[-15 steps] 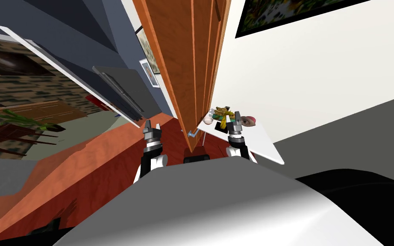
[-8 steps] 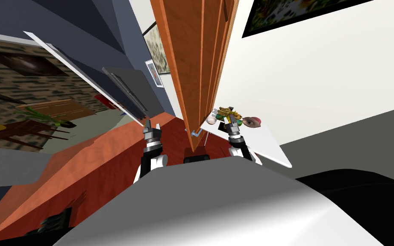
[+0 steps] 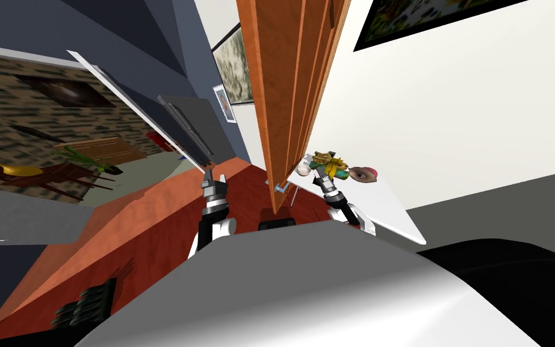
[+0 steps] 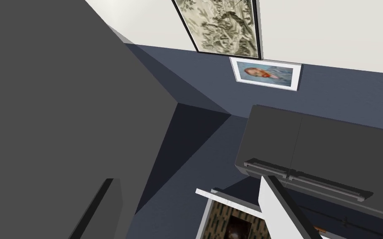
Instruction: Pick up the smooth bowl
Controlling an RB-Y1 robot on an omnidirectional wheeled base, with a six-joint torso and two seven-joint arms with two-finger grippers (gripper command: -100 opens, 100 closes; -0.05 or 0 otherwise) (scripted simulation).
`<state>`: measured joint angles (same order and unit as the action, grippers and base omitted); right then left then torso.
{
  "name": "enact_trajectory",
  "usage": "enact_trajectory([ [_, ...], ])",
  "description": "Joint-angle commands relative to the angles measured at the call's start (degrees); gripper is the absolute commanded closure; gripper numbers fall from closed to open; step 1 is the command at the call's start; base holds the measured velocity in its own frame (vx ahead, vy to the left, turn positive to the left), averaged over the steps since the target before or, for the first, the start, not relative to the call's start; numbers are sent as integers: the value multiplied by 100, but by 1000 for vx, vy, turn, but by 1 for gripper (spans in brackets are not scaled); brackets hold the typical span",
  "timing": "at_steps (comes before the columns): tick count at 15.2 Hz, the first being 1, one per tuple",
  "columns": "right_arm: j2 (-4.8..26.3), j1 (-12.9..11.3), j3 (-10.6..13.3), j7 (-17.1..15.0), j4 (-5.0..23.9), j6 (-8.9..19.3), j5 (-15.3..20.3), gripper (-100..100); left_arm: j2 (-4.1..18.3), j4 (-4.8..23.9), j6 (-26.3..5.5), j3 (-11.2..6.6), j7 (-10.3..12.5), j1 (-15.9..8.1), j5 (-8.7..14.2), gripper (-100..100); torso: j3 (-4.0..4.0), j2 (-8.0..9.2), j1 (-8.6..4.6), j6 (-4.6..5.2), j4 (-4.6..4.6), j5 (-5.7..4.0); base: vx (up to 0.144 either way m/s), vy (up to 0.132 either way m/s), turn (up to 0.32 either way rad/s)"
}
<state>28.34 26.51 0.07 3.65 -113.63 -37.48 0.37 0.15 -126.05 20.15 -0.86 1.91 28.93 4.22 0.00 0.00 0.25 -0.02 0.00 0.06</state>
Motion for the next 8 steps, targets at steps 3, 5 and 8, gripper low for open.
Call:
enact_trajectory([
  [3,503,-37,50,87,256,-43,141,-100,0,0,0,0,0,0,0,0,-2,-3,1,-1,-1,0,12,67,81],
  [5,776,-64,75,139,468,-85,247,-100,0,0,0,0,0,0,0,0,-3,-4,8,-2,-1,1,8,91,134],
  [8,1141,-90,102,195,687,-127,364,-100,0,0,0,0,0,0,0,0,-2,-3,0,-1,-1,0,14,58,86],
])
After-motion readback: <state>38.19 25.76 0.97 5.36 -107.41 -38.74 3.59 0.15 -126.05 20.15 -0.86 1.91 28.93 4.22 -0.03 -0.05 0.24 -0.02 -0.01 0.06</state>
